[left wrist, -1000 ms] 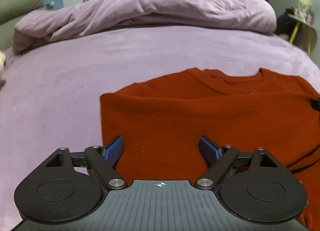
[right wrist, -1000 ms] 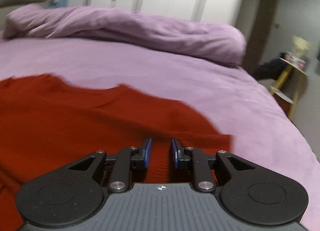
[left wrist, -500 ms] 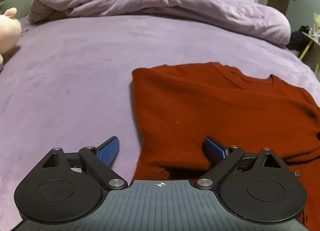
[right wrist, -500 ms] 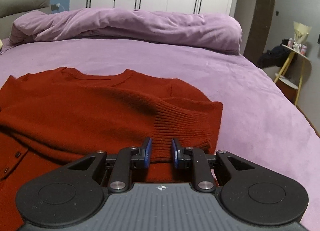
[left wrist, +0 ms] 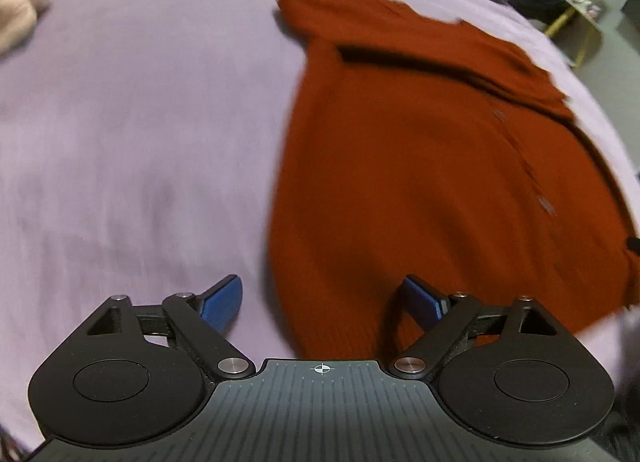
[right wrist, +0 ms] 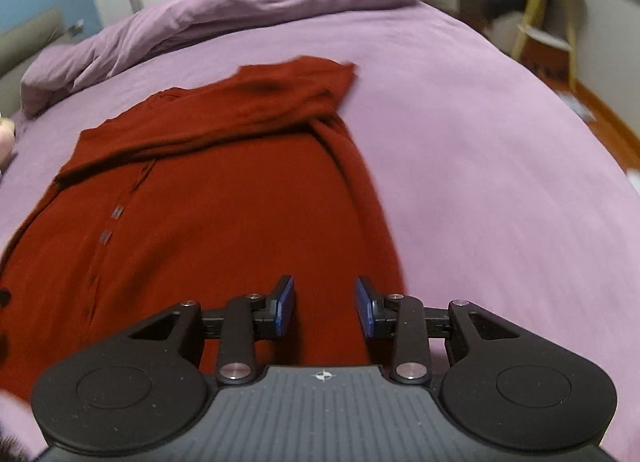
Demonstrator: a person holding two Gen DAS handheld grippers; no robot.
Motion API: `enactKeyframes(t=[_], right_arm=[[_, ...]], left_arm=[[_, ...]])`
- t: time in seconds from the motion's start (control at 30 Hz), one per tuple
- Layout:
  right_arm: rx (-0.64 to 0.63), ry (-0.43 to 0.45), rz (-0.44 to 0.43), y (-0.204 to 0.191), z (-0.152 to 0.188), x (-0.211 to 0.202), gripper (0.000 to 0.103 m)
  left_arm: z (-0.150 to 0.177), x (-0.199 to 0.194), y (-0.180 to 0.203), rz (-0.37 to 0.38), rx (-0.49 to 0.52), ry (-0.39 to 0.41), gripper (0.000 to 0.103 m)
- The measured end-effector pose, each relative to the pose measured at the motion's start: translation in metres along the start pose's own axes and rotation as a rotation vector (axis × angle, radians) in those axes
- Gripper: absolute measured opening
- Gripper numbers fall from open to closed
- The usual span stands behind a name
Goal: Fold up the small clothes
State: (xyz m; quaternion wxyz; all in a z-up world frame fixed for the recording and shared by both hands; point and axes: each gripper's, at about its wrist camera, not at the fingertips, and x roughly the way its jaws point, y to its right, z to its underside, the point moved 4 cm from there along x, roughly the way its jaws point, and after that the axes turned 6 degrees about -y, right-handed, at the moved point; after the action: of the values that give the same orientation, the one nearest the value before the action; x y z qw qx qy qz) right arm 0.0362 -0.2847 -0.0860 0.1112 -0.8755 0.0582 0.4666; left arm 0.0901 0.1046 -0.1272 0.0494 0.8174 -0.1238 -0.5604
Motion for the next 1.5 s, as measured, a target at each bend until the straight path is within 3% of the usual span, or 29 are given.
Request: enactKeyframes(t=[0.1,0.2,0.27,0.33,0.37,0.47,0.53,0.63,0.77,0.83,0.93,1.07,1.17,1.2,1.23,1.27,1.3,1.37,1.5], right_arm=[[0.061,-0.017,-0.032,0.012,0.028,-0.029,0.033],[0.033,-0.044,0.007,0.01,0.039,-0.037,0.033],[0.051,-0.059,-0.026,0.011,0.041,-0.033,0.033],[0.105,-0.111,-0.082,0.016,0.045,-0.024,0.028],[0.136,-0.133,-0.104,0.018,0.046,-0.02,0.024],[0.21,-0.159,-0.165,0.025,0.049,-0.013,0.011],[0.252,-0.17,-0.209,0.03,0.049,-0.008,0.005],[0.292,-0.169,-0.269,0.034,0.046,-0.008,0.004],[0.313,-0.062,-0.402,0.035,0.02,-0.023,0.004],[0.308,0.0,-0.428,0.031,-0.005,-0.024,0.004],[0.25,0.074,-0.4,0.017,-0.045,-0.017,0.004],[0.151,0.141,-0.291,-0.009,-0.085,0.011,0.004],[0.068,0.17,-0.135,-0.021,-0.101,0.03,0.008],[0.042,0.184,-0.081,-0.021,-0.105,0.031,0.013],[0.018,0.205,-0.049,-0.022,-0.106,0.031,0.025],[-0.002,0.226,-0.044,-0.02,-0.105,0.03,0.032],[-0.025,0.231,-0.054,-0.018,-0.104,0.03,0.039],[-0.08,0.189,-0.05,-0.013,-0.101,0.04,0.04],[-0.163,0.104,-0.033,-0.009,-0.101,0.064,0.039]], left_arm=[[0.023,-0.005,0.005,0.079,-0.023,-0.027,0.083],[0.027,-0.006,0.005,0.117,-0.067,-0.022,0.079],[0.027,-0.006,0.003,0.132,-0.102,-0.026,0.07],[0.026,-0.007,0.003,0.143,-0.116,-0.037,0.053],[0.026,-0.007,0.002,0.161,-0.117,-0.049,0.052],[0.026,0.001,-0.001,0.179,-0.121,-0.087,0.035],[0.023,0.005,-0.003,0.17,-0.112,-0.092,0.01],[0.013,-0.007,-0.005,0.241,-0.156,-0.059,0.009],[-0.026,-0.041,0.001,0.311,-0.16,0.097,0.009],[-0.053,-0.051,0.002,0.285,-0.155,0.191,0.008],[-0.09,-0.05,0.0,0.197,-0.154,0.28,0.008],[-0.122,-0.024,0.002,0.077,-0.16,0.315,0.009],[-0.13,-0.008,0.002,-0.015,-0.129,0.325,0.025],[-0.13,-0.006,0.001,-0.074,-0.109,0.344,0.042],[-0.13,-0.006,-0.002,-0.121,-0.088,0.362,0.052],[-0.129,-0.004,-0.004,-0.136,-0.063,0.371,0.055],[-0.129,-0.001,-0.006,-0.117,-0.041,0.36,0.056],[-0.128,0.012,-0.012,-0.057,-0.019,0.3,0.057],[-0.127,0.031,-0.01,-0.021,0.01,0.231,0.055]])
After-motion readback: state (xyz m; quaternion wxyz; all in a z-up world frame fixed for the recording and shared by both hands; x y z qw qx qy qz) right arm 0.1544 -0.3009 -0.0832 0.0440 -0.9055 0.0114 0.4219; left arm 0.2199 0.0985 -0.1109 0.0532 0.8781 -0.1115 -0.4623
